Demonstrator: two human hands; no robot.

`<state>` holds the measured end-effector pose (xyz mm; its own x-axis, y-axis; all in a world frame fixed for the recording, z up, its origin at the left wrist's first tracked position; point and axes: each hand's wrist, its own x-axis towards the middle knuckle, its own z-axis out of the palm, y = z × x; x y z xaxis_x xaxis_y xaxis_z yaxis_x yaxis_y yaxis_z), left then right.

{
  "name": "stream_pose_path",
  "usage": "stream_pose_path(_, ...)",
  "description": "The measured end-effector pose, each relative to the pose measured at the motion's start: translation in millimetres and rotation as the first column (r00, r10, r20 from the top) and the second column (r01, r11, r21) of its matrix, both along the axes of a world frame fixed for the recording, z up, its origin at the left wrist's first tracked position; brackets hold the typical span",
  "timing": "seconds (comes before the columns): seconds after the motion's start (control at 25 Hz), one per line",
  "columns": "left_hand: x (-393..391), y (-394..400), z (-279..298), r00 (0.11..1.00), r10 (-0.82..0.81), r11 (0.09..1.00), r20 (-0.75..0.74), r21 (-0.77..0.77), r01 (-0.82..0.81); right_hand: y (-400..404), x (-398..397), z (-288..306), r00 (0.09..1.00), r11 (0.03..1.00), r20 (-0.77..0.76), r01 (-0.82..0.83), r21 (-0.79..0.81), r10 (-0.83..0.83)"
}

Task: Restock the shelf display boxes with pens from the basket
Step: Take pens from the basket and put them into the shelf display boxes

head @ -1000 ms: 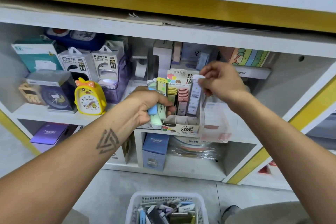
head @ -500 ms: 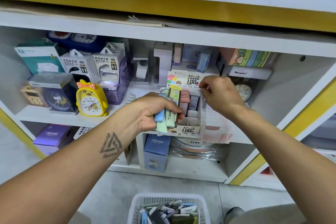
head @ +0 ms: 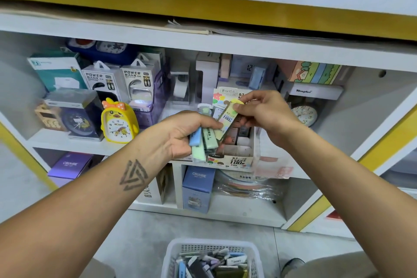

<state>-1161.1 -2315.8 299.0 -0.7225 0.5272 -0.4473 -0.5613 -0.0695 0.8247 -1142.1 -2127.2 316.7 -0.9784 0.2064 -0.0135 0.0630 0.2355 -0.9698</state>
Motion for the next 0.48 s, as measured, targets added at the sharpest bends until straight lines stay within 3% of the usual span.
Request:
stream_pose_path(0.16,-4.0,-11.8,2.3,0.996,0.076,0.997,0.045,0.003,-0.076,5.5,-3.4,5.0,0.996,0.997,-0.053,0.076,-0.023,-0.077)
stream_pose_path(0.32,-10.4,-19.5,-1.9,0.982,0.189,0.973,0.003,-0.135,-0.187,5.1,-6.9,4.9,0.974,0.991,-0.213,0.1,0.089,-0.079)
stream_pose_path(0.4,-12.8,-22.4,-3.1,0.974,0.226,0.963,-0.005,-0.149,-0.224,-2.7,-9.4,-1.9,0.959,0.966,-0.284,0.088,0.242,-0.016)
stream_pose_path(0.48,-12.9,-24.1,-2.4,0.972,0.234,0.961,-0.007,-0.152,-0.232,-8.6,-12.4,-9.8,0.937,0.853,-0.342,0.118,0.508,0.075)
